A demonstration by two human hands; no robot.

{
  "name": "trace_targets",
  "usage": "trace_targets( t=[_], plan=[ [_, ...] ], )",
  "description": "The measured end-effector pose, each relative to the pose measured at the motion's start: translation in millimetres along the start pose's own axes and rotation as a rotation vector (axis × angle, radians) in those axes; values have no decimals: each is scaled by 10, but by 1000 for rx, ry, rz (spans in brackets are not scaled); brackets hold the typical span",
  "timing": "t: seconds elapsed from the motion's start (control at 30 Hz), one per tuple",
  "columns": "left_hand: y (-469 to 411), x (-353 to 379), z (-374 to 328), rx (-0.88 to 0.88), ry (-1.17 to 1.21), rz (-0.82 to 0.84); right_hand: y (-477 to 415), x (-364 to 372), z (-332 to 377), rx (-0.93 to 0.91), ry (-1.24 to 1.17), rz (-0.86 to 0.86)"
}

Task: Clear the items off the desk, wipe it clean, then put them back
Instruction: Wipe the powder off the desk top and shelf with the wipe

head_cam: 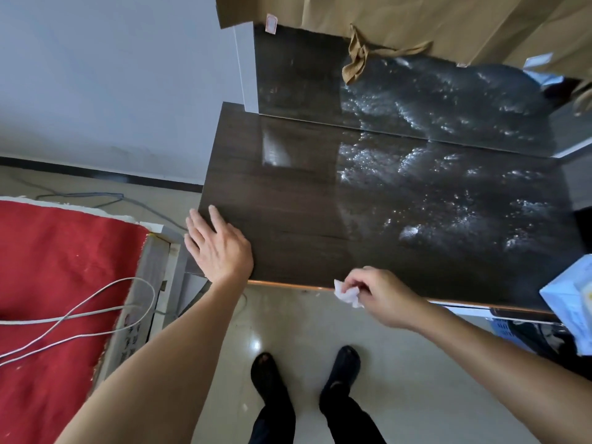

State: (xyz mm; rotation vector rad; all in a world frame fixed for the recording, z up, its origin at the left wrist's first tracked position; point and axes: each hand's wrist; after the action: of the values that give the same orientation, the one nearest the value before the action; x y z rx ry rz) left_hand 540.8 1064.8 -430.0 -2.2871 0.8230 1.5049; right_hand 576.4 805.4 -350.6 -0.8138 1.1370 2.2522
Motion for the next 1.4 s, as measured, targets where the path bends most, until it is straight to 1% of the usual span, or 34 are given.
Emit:
trace_targets(
  t=[0.03, 0.1, 0.17, 0.2, 0.3, 0.4, 0.5, 0.57, 0.63, 0.7, 0.77, 0.8, 0.83, 0.9, 0.93, 0.97, 1.0, 1.07, 1.1, 1.17, 1.2, 1.3, 1.33, 1.4],
  plan=[
    [69, 5, -43, 63, -5, 16, -113, -161, -4, 6, -57, -77],
    [250, 48, -222, 164, 14, 53, -433, -488, -51, 1, -72, -264],
    [433, 139, -429, 210, 30, 81, -844, -804, -116, 13, -33, -432],
    [499, 192, -509, 202, 34, 85, -1053, -958, -151, 20, -22, -499],
    [573, 320, -573, 161, 19, 28, -1614, -1330, -191, -3, 49, -625],
    [588, 383, -574, 170, -32, -10, -2024, -1508, -160, -83, 269, -682],
    [594, 394, -598, 169, -52, -37, -2310, -1470, -215, -223, 482, -663],
    [595, 398, -590, 166, -59, -52, -2432, -1393, -325, -260, 556, -662],
    [595, 401, -590, 165, -56, -70, -2488, -1341, -368, -224, 567, -633],
    [590, 400, -605, 162, -46, -79, -2417, -1328, -339, -184, 524, -586],
    [587, 390, -625, 160, -41, -78, -2165, -1279, -401, -186, 457, -471],
    [587, 379, -634, 158, -41, -78, -1948, -1213, -448, -220, 424, -385],
    [588, 370, -641, 156, -43, -78, -1713, -1139, -498, -291, 401, -275],
    [595, 361, -647, 149, -51, -75, -1326, -1074, -549, -400, 299, -25],
    [599, 359, -647, 148, -55, -76, -1291, -1114, -533, -419, 253, 2],
    [601, 358, -646, 148, -59, -79, -1394, -1183, -507, -404, 210, -54],
    [601, 360, -642, 149, -63, -83, -1569, -1271, -468, -389, 201, -177],
    [603, 368, -630, 153, -72, -91, -2011, -1468, -365, -319, 248, -411],
    [605, 373, -624, 157, -74, -95, -2200, -1531, -313, -263, 269, -463],
    [605, 381, -620, 160, -75, -96, -2400, -1461, -248, -200, 316, -465],
    [601, 384, -619, 159, -74, -94, -2358, -1362, -225, -213, 343, -461],
    [589, 380, -629, 160, -82, -90, -1815, -926, -364, -388, 362, -412],
    [589, 377, -636, 160, -84, -90, -1526, -777, -437, -472, 335, -357],
    [593, 369, -647, 153, -83, -89, -1022, -579, -564, -606, 288, -165]
  ],
)
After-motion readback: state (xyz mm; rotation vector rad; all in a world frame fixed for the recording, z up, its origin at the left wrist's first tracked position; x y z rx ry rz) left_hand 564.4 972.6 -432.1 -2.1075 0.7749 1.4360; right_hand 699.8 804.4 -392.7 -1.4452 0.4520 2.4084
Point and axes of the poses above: each hand's wrist, its own y-axis away from the middle knuckle, its own x-axis out of the palm, z = x × y, and after that the axes turned 6 degrees about y, right-handed
